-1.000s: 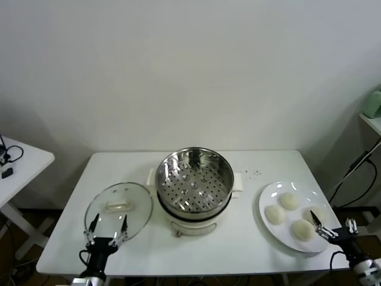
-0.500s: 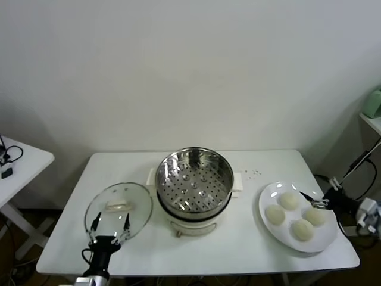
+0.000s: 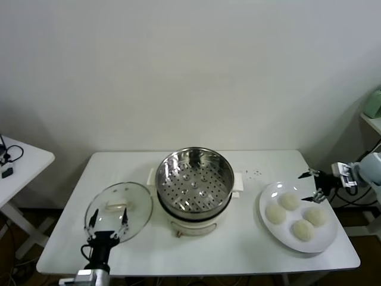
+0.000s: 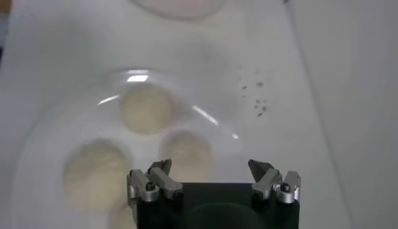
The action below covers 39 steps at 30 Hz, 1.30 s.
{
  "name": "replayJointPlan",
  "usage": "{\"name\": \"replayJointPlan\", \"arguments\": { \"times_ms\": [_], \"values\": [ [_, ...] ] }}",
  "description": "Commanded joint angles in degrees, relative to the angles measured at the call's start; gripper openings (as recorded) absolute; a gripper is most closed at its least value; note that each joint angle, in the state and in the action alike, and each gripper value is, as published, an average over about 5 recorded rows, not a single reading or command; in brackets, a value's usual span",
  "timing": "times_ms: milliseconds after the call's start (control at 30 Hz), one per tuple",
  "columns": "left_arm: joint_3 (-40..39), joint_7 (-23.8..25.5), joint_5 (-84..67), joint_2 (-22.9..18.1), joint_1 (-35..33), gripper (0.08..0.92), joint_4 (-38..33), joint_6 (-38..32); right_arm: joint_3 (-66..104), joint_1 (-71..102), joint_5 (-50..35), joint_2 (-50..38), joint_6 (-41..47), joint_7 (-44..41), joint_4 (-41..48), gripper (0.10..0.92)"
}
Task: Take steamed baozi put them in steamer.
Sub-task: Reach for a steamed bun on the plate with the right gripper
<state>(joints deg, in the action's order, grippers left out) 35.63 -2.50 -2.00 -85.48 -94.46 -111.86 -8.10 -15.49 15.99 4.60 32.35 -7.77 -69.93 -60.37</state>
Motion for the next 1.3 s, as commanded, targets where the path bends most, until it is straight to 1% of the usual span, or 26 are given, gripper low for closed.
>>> {"name": "replayJointPlan", "arguments": {
  "times_ms": [33, 300, 567, 800, 1133, 1300],
  "values": [
    [-0.04, -1.05, -0.05, -0.13, 1.36, 0.823, 0.13, 2.18, -25.44, -19.99, 5.64, 4.16, -0.15, -10.39, 9.02, 0.823],
    [0.12, -1.17, -0.41, 0.05, 2.23, 0.823, 0.4, 3.39, -21.76, -15.86, 8.95, 11.12, -0.45, -5.56, 13.48, 0.823],
    [0.51, -1.06, -2.02, 0.36, 2.17, 0.823, 0.54, 3.82, -18.96, -12.93, 10.95, 14.44, -1.64, -1.33, 15.19, 0.823],
    [0.6, -1.03, -2.61, 0.21, 2.0, 0.823, 0.67, 3.89, -17.33, -11.98, 13.14, 15.87, -2.56, -0.3, 16.48, 0.823],
    [1.58, -1.01, -3.96, 0.39, 2.31, 0.823, 0.83, 4.37, -16.08, -11.09, 15.24, 16.4, -3.07, -0.95, 16.99, 0.822],
    [1.54, -1.03, -3.98, 0.35, 2.3, 0.823, 0.88, 4.4, -15.74, -10.52, 15.51, 16.4, -3.08, -1.05, 16.8, 0.793]
  ]
}}
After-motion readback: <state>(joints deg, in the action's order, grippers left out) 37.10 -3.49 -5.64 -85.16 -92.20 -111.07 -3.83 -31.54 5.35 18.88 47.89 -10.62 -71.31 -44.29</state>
